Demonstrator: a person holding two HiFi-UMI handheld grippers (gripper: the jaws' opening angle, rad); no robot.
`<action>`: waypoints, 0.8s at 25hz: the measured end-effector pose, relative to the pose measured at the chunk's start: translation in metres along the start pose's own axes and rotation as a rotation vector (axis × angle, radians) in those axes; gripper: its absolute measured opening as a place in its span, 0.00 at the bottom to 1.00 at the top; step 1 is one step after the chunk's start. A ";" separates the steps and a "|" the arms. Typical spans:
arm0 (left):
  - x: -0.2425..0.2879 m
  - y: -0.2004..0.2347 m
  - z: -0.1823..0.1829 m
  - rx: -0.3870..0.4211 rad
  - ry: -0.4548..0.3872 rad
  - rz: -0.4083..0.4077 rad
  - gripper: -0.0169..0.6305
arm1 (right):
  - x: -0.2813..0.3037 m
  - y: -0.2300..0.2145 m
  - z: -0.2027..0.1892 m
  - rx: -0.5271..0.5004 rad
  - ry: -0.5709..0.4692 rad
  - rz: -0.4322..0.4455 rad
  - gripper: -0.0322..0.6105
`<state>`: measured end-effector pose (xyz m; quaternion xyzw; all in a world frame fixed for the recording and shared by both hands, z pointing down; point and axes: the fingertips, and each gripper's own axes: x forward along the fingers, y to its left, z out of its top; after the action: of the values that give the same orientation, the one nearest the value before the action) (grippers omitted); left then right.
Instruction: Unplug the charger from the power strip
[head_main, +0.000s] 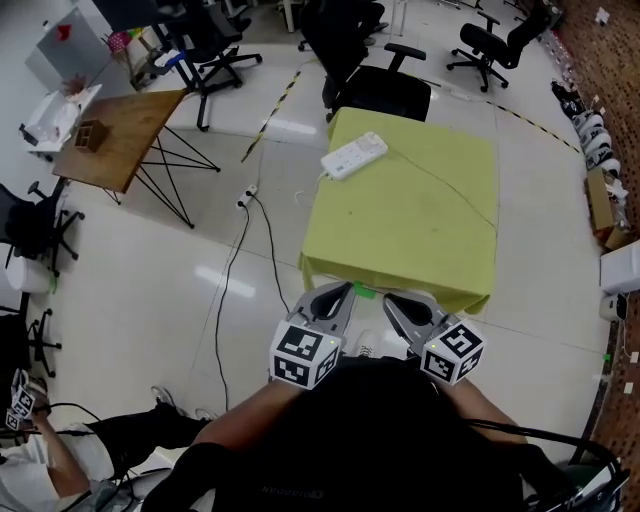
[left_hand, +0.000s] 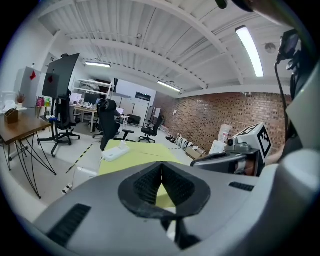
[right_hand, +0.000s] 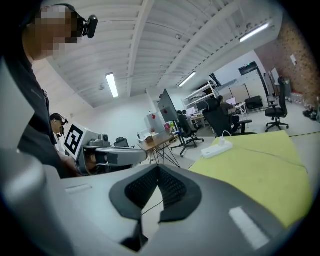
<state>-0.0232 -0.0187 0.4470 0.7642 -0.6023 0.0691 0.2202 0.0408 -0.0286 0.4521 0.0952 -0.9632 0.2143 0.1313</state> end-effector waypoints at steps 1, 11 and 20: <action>0.008 -0.003 0.002 0.006 0.004 0.003 0.04 | -0.002 -0.007 0.003 -0.002 -0.003 0.008 0.05; 0.045 0.002 0.016 0.019 0.046 0.075 0.04 | 0.000 -0.052 0.015 0.030 -0.018 0.074 0.05; 0.072 0.021 0.023 0.022 0.074 0.018 0.04 | 0.017 -0.077 0.019 0.072 -0.020 0.020 0.05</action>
<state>-0.0284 -0.0962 0.4582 0.7580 -0.5997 0.1058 0.2335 0.0391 -0.1076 0.4707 0.0922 -0.9570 0.2492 0.1162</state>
